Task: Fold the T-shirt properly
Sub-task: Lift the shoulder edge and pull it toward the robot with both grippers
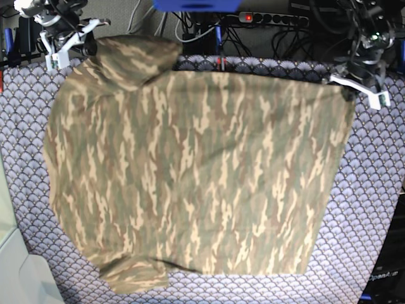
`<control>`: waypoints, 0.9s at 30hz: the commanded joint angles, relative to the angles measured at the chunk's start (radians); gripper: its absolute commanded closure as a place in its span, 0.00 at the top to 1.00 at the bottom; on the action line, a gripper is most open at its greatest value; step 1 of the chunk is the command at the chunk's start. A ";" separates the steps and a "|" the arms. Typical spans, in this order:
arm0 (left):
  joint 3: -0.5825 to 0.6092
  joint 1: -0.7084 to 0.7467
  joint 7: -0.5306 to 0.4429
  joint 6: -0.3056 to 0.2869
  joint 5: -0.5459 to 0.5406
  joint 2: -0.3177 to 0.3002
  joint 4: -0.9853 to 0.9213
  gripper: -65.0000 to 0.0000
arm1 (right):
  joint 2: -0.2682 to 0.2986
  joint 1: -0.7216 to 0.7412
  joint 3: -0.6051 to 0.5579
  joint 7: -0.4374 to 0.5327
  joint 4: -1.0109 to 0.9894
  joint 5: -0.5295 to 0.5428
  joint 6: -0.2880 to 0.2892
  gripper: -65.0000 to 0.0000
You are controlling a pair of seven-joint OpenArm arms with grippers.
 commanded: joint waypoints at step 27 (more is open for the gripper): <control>0.113 -0.015 -0.013 0.009 0.095 -0.040 0.107 0.01 | 0.041 0.149 0.067 -0.148 0.088 0.004 0.003 0.00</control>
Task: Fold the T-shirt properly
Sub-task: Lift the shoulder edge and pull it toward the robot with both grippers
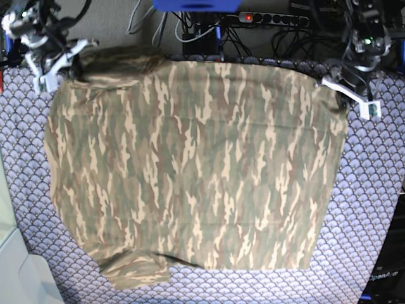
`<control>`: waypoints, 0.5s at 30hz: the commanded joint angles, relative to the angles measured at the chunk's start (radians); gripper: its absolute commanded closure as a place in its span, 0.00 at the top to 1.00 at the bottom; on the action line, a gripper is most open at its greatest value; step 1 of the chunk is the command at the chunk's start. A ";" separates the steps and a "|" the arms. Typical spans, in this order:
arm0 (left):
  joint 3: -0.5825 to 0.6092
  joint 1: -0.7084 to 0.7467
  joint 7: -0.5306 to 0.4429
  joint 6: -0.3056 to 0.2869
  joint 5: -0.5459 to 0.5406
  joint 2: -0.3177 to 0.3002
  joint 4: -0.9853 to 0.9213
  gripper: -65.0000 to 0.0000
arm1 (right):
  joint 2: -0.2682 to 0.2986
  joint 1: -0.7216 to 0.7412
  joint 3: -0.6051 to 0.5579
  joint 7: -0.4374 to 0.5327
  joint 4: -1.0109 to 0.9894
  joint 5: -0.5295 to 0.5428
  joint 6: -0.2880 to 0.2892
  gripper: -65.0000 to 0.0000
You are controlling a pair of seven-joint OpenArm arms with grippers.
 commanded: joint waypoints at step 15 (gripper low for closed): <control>-0.042 -0.188 0.141 0.003 0.004 -0.035 -0.047 0.01 | 0.116 0.253 -0.024 -0.149 0.010 0.007 0.003 0.00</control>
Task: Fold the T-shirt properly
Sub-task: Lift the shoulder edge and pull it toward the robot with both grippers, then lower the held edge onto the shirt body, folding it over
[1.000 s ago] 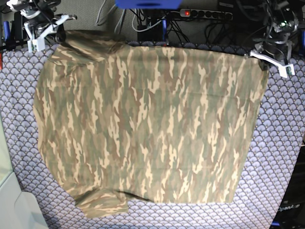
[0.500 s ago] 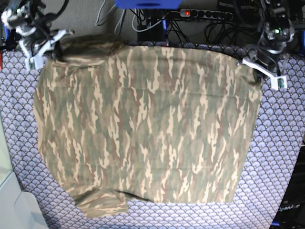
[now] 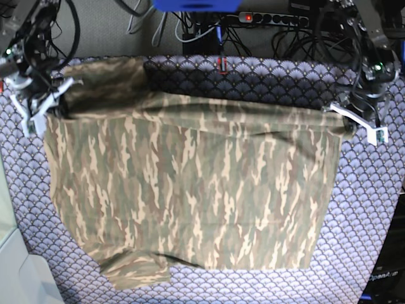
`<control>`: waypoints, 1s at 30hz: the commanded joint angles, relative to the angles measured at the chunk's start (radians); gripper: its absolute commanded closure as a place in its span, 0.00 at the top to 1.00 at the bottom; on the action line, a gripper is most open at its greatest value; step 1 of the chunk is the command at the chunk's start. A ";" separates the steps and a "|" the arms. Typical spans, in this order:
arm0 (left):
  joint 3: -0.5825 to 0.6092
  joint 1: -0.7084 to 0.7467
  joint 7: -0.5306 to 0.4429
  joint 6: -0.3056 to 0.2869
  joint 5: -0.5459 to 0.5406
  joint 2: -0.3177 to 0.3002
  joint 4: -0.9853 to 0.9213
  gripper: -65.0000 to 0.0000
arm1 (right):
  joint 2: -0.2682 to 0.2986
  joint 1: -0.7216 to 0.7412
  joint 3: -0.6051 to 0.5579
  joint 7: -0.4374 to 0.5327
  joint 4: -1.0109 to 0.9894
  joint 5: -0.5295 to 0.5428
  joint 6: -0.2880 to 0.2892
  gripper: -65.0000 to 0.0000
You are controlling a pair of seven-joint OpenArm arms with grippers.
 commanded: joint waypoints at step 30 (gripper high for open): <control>0.167 -0.268 -0.030 0.005 0.084 -0.106 -0.252 0.01 | 0.189 0.331 -0.162 0.013 -0.289 0.003 0.003 0.00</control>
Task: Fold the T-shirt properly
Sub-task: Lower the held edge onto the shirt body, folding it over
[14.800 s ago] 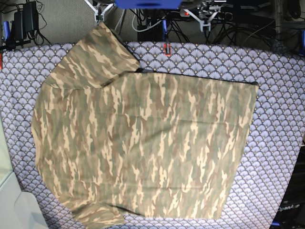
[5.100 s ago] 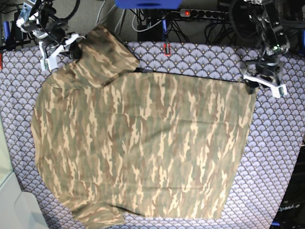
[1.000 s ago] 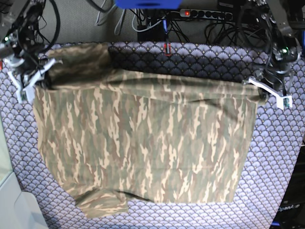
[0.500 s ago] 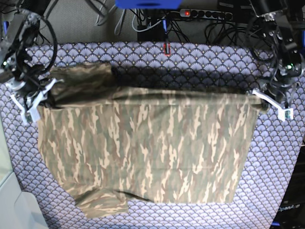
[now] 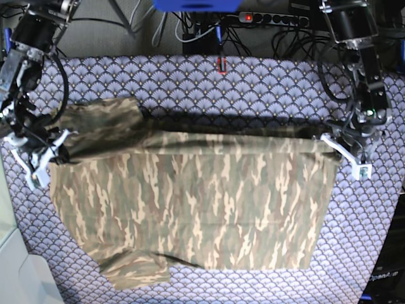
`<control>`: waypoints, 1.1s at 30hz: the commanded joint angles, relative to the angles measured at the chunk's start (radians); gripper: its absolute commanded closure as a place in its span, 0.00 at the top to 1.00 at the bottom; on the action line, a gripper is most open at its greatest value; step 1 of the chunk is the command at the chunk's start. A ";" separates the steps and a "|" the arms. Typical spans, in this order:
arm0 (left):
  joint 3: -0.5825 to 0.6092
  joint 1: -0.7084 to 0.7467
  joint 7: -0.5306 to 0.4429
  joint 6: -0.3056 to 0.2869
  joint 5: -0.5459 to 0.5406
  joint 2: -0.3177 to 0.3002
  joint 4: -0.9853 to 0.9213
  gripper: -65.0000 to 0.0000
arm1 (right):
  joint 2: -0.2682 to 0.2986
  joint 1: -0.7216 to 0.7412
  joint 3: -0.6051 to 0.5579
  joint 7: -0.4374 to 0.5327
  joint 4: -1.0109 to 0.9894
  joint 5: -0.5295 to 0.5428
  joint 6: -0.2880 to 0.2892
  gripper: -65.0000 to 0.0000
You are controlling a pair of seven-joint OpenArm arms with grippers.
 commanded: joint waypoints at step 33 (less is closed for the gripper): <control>-0.002 -0.200 -0.018 0.004 0.004 -0.018 -0.164 0.01 | 0.079 0.224 -0.104 0.017 -0.274 0.006 -0.001 0.00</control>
